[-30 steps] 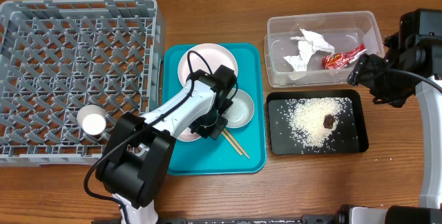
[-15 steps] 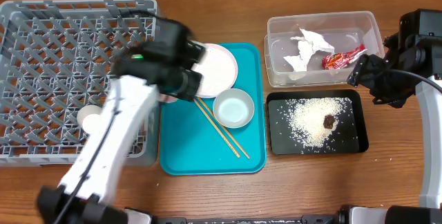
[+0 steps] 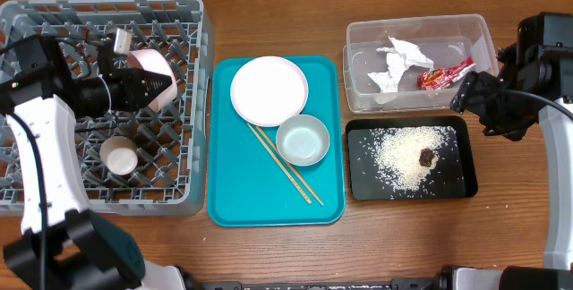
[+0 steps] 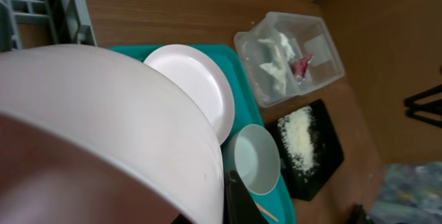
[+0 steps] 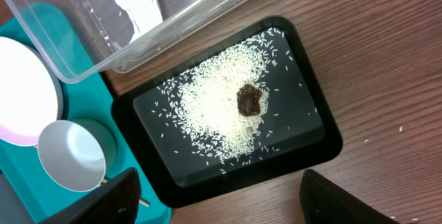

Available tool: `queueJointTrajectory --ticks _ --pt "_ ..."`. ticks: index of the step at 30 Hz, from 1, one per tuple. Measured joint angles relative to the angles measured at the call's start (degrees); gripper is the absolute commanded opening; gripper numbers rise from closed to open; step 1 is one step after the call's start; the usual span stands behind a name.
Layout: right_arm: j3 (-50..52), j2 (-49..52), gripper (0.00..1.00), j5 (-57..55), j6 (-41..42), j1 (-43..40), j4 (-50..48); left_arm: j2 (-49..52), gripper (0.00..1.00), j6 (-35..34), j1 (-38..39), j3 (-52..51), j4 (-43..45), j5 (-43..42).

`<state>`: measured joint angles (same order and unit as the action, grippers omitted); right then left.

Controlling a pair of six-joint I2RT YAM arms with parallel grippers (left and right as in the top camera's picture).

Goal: Sort waste into correct bins and load items into the dishwasher
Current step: 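Place the saucer into the dish rack with the left gripper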

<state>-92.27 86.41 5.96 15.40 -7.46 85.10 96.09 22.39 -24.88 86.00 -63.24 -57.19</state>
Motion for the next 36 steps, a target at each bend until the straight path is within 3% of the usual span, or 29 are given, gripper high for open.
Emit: queueJointTrajectory --ticks 8,21,23,25,29,36 --pt "0.0 0.0 0.75 0.0 0.0 0.0 0.5 13.0 0.04 1.6 -3.5 0.0 0.5 -11.4" --pt "0.0 0.0 0.75 0.0 0.0 0.0 1.0 15.1 0.05 3.4 -6.3 0.0 -0.9 -11.8" --pt "0.0 0.0 0.75 0.0 0.0 0.0 1.1 15.1 0.14 3.4 -6.3 0.0 -1.2 -10.5" --pt "0.0 0.0 0.75 0.0 0.0 0.0 1.1 15.1 0.36 3.0 -6.4 0.3 -1.7 -6.4" --pt "0.0 0.0 0.75 0.0 0.0 0.0 1.1 15.4 0.54 -2.6 -7.1 0.3 -2.9 6.5" --pt "0.0 0.0 0.75 0.0 0.0 0.0 1.1 15.4 0.73 -6.7 -8.0 0.9 -5.0 13.9"
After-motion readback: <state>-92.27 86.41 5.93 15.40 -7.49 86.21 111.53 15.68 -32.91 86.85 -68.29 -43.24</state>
